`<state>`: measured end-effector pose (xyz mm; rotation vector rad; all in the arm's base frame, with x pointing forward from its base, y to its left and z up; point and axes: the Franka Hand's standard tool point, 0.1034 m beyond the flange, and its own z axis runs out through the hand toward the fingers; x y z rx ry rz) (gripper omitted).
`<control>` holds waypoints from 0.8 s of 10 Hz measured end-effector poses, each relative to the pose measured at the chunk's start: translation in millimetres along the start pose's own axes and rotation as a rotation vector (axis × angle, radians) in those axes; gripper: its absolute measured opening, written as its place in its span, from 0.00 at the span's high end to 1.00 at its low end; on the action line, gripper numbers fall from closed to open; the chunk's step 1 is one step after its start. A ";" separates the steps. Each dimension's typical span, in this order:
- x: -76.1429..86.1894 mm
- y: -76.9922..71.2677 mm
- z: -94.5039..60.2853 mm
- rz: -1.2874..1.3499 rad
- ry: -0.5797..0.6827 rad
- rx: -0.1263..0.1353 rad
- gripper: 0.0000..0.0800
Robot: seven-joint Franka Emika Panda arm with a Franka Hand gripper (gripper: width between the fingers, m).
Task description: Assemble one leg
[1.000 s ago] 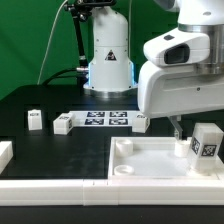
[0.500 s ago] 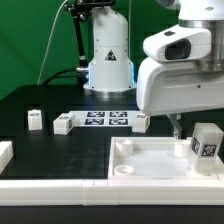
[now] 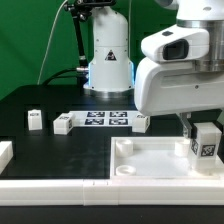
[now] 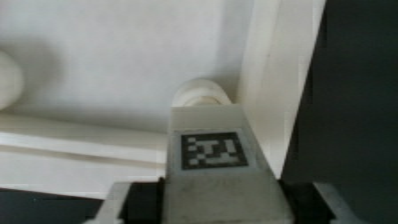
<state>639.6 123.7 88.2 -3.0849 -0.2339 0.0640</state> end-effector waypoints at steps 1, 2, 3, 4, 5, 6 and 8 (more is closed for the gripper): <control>0.0 0.2 0.0 0.001 0.000 0.000 0.63; 0.0 0.4 0.0 0.027 0.000 0.000 0.63; 0.0 0.5 0.0 0.037 0.000 0.000 0.63; 0.2 0.8 0.4 0.103 0.006 0.004 0.63; -0.4 2.6 0.5 0.253 0.037 0.018 0.63; -3.0 2.1 0.7 0.349 0.062 0.023 0.63; -4.7 1.0 1.2 0.612 0.077 0.027 0.63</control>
Offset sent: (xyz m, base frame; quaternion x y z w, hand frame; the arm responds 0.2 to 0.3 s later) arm 0.0000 0.0000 0.0000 0.0000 0.0000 0.0799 0.9968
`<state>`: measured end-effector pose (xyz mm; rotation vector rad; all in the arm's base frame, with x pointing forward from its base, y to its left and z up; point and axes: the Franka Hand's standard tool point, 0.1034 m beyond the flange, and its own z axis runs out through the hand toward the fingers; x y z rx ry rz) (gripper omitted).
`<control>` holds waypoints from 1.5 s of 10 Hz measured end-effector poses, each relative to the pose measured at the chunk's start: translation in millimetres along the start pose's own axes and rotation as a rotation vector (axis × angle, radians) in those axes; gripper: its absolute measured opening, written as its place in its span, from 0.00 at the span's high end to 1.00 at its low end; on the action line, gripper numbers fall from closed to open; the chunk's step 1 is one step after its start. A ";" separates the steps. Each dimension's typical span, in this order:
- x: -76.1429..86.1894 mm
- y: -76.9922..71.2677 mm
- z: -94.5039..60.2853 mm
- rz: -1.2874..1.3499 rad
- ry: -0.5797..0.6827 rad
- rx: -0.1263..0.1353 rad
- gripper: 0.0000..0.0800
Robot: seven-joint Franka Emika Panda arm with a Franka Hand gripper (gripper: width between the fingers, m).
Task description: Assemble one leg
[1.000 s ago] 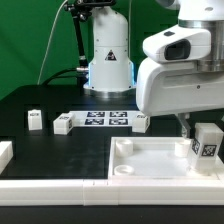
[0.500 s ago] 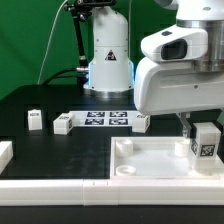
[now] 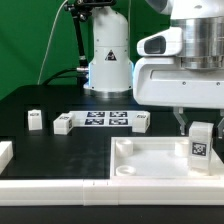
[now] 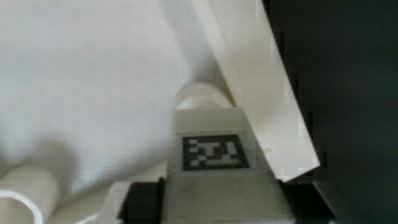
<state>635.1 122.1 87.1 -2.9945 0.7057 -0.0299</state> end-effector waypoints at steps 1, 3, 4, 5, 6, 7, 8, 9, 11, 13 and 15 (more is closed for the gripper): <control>0.4 -0.1 0.0 0.046 0.004 -0.001 0.63; 0.6 -0.2 0.2 0.292 0.000 0.008 0.63; 0.1 -0.2 0.2 0.353 -0.003 0.007 0.63; -0.7 -0.6 0.4 0.403 -0.009 0.009 0.63; -1.9 -1.8 0.7 0.516 -0.017 0.015 0.63; -2.9 -3.1 0.9 0.581 -0.021 0.016 0.63; -4.8 -5.5 1.1 0.690 -0.031 0.022 0.63; -6.7 -8.0 1.7 0.771 -0.041 0.027 0.63; -8.3 -10.4 2.0 0.807 -0.050 0.034 0.63; -8.3 -9.8 2.7 0.683 -0.054 0.030 0.34; -8.0 -8.9 4.4 0.452 -0.075 0.010 0.21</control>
Offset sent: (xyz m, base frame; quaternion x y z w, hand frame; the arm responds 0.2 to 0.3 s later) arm 0.0053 -0.0027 -0.0037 -0.0143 0.0100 0.2723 0.9620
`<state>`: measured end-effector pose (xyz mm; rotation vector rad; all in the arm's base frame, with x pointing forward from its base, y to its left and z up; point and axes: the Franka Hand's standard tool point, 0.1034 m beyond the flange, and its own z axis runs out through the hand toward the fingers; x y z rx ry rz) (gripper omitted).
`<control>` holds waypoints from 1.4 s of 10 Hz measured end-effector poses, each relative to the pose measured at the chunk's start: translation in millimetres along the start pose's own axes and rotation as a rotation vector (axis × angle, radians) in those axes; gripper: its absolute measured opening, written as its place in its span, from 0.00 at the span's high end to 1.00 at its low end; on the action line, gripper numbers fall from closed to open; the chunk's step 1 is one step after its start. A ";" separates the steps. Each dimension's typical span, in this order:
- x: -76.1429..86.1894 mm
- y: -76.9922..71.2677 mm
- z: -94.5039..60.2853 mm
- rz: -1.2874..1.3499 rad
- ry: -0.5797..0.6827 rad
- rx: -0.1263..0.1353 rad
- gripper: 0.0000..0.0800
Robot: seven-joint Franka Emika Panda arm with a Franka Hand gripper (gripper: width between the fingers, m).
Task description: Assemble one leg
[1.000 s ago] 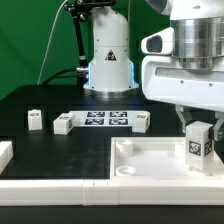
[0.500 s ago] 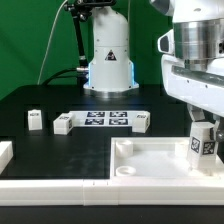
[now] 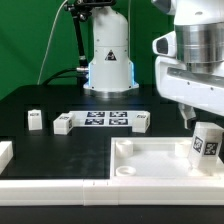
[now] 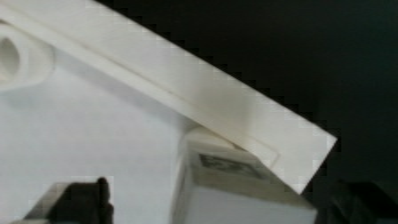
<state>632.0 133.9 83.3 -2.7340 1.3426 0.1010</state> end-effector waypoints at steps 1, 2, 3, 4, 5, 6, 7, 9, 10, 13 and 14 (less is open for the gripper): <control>1.1 1.2 0.7 -0.140 0.000 -0.003 0.19; 1.2 1.9 1.2 -0.277 0.002 -0.009 0.19; 0.8 2.9 1.4 -0.414 0.007 -0.024 0.19; 0.8 2.8 0.6 -0.522 0.011 -0.037 0.19; 1.3 1.3 -1.3 -0.633 0.026 -0.057 0.19; 1.5 0.4 -2.1 -0.799 0.045 -0.085 0.19; 2.0 0.4 -2.5 -0.892 0.048 -0.097 0.19; 8.1 3.2 -3.2 -1.118 0.039 -0.102 0.19; 11.7 5.1 -3.0 -1.116 0.041 -0.099 0.19; 10.3 4.4 -2.7 -1.118 0.041 -0.098 0.34; 10.3 4.4 -2.7 -1.118 0.041 -0.098 0.34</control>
Offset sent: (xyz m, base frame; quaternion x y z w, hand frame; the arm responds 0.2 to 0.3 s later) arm 0.0075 -0.0023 0.0031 -0.0521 0.0153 -0.3161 0.9472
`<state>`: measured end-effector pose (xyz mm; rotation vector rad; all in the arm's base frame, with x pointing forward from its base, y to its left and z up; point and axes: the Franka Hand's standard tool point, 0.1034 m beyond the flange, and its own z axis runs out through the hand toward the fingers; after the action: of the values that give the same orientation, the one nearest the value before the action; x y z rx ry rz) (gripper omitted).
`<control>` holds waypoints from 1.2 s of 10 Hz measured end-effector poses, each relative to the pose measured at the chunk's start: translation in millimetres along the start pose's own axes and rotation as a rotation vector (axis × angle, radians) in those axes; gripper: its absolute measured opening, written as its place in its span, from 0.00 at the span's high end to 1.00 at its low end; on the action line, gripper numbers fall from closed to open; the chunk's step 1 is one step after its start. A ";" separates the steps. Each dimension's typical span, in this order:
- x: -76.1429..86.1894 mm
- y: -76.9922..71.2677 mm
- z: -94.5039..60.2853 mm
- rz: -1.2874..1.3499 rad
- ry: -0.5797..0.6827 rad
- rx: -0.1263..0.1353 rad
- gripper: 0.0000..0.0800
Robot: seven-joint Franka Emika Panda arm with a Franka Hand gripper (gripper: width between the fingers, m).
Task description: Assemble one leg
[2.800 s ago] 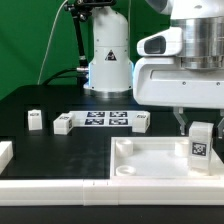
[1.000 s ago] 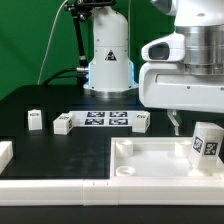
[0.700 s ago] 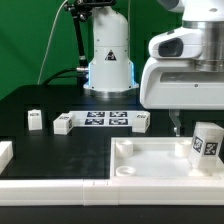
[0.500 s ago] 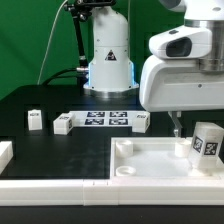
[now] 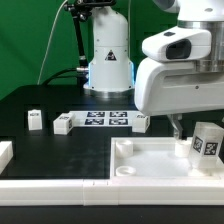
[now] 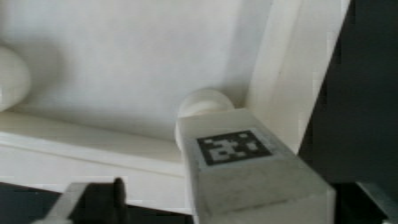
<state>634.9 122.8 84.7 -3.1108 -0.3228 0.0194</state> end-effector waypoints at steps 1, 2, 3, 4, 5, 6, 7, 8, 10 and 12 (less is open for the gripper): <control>0.0 0.0 0.0 0.000 0.000 0.000 0.56; 0.0 0.3 0.0 0.000 0.000 0.000 0.64; 0.0 0.3 0.0 0.000 0.000 0.000 0.64; 0.0 0.3 0.0 0.000 0.000 0.000 0.64; 0.0 0.2 0.0 0.022 0.000 0.000 0.64; 0.0 0.3 0.0 0.019 0.000 0.000 0.64; 0.0 0.0 0.0 0.045 0.000 0.001 0.64; 0.2 -0.4 0.1 0.176 0.002 0.003 0.64; 0.3 -0.1 0.6 0.411 0.013 0.015 0.64; 1.3 -0.2 0.6 0.640 0.018 0.027 0.64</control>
Offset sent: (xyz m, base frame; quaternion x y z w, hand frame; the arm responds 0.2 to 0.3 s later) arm 0.0000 0.0000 0.0000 0.0000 0.0000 0.0000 1.0000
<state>636.1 123.2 84.1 -3.0311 0.6678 0.0027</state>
